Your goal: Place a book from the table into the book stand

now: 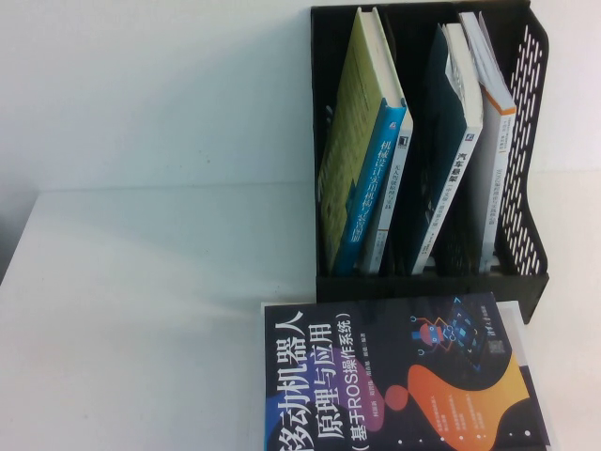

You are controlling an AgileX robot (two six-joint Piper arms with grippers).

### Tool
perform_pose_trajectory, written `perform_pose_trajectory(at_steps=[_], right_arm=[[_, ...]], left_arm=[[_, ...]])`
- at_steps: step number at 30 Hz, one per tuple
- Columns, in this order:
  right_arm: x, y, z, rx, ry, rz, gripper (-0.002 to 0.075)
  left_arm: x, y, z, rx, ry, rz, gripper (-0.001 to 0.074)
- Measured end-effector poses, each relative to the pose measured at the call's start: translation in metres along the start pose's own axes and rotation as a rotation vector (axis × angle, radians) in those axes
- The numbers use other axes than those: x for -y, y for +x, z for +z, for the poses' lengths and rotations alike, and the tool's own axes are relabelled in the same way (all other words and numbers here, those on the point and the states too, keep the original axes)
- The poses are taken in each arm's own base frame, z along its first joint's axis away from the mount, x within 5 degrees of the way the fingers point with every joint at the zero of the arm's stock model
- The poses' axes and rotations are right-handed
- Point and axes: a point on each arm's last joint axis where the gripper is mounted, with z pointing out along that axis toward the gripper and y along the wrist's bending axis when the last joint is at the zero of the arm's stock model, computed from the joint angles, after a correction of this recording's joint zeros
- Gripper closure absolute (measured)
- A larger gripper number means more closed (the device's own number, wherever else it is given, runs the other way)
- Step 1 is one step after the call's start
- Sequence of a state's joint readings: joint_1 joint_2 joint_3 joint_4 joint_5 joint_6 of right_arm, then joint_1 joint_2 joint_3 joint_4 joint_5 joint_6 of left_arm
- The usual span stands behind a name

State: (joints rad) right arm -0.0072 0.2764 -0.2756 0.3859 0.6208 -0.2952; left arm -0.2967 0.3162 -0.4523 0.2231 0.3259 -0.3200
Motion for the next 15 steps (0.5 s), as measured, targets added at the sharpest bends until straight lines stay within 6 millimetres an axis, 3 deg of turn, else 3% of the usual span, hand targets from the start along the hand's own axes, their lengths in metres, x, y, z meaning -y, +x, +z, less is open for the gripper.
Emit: perform_pose_trajectory(at_steps=[7,15], right_arm=[[0.000,0.000,0.000,0.000,0.000,0.000,0.0725],[0.000,0.000,0.000,0.000,0.000,0.000,0.0726]], left_arm=[[-0.010,0.056,-0.004,0.158,-0.060,-0.158,0.0737],[-0.016,0.104,0.005,0.064,-0.107,-0.251,0.0737]])
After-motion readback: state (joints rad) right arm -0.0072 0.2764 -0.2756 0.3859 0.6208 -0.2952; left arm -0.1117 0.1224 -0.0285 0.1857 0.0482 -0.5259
